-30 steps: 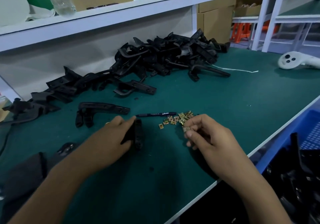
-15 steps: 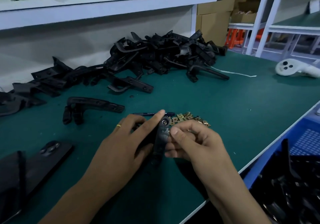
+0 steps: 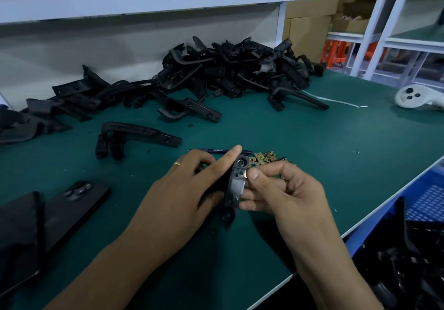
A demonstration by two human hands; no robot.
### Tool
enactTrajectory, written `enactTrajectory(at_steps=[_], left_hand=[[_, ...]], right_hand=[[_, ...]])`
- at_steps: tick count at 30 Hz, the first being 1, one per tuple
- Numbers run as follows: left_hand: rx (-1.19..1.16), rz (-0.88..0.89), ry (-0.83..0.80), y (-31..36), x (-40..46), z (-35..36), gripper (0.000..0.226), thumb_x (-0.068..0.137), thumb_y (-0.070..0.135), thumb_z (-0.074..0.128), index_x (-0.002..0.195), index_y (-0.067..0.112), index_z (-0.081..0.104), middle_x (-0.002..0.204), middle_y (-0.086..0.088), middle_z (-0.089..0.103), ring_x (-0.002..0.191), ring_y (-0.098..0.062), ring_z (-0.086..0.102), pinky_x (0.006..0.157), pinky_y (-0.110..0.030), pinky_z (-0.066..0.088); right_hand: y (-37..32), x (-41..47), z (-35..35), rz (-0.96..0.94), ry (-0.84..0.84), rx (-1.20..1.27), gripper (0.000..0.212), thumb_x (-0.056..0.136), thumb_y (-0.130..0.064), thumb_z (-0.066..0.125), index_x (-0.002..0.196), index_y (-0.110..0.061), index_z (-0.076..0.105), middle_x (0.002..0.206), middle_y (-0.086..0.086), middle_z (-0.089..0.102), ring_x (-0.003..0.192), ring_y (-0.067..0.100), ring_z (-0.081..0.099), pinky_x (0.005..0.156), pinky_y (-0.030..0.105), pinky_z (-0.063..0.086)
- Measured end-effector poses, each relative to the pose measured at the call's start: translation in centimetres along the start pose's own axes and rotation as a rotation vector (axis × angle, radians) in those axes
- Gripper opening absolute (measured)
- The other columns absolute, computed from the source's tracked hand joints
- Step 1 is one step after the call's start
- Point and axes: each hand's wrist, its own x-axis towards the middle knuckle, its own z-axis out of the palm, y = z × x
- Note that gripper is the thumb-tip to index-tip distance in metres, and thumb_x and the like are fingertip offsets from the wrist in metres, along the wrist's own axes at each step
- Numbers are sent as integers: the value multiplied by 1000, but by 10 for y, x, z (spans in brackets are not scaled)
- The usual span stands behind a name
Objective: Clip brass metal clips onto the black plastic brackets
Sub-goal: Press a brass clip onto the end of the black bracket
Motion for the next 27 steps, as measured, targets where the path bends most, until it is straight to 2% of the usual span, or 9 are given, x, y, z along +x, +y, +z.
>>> enactTrajectory(at_steps=[4,7,10,13,15,17,20,27], left_hand=[[-3,-7,-8,0,-1,-1,80,91,36,58,159,54,20,125,15,48,103,-6,47,73,-36,58],[-33,-9,-12,-2,-1,-3,79,92,36,56,158,57,18,126,15,48,106,-8,50,76,-38,58],[-120,3,-16,-4,-1,-1,77,92,35,56,157,59,20,127,17,47,110,-9,52,85,-38,55],[-243,11,-1,-6,-3,1,76,92,30,60,157,54,27,126,16,49,116,-13,54,95,-30,50],[-319,24,3,-6,-3,1,74,93,28,61,157,50,31,126,14,50,119,-16,55,97,-22,46],[-356,43,4,-4,-3,1,73,94,28,60,157,49,32,126,13,51,119,-19,55,98,-20,44],[-343,56,26,0,-2,1,66,101,28,56,157,51,31,125,15,50,115,-19,57,97,-26,48],[-199,62,21,6,-2,-6,74,97,26,59,158,51,27,126,14,47,106,-18,57,84,-42,55]], right_hand=[[-1,-2,0,3,-26,-6,12,98,-5,63,94,6,66,76,20,76,68,23,76,62,28,61],[-3,-2,-4,49,-83,21,14,101,-4,57,103,6,67,88,23,77,80,31,78,68,32,63],[-9,-1,-8,97,-155,51,14,96,-8,63,98,-4,76,95,27,76,86,37,77,71,37,63],[-14,0,-11,140,-206,83,16,86,-15,69,96,-10,80,99,26,76,85,34,78,66,33,62],[-15,0,-13,163,-234,100,20,81,-20,73,97,-12,81,101,24,77,84,31,78,63,30,62],[-17,0,-13,169,-243,112,22,77,-23,76,95,-13,82,101,23,77,81,28,79,61,29,61],[-17,-1,-13,159,-244,111,18,76,-25,77,90,-14,82,97,22,78,76,25,78,59,28,61],[-16,-2,-11,125,-215,80,11,75,-24,77,80,-15,79,89,23,76,63,26,76,50,27,58]])
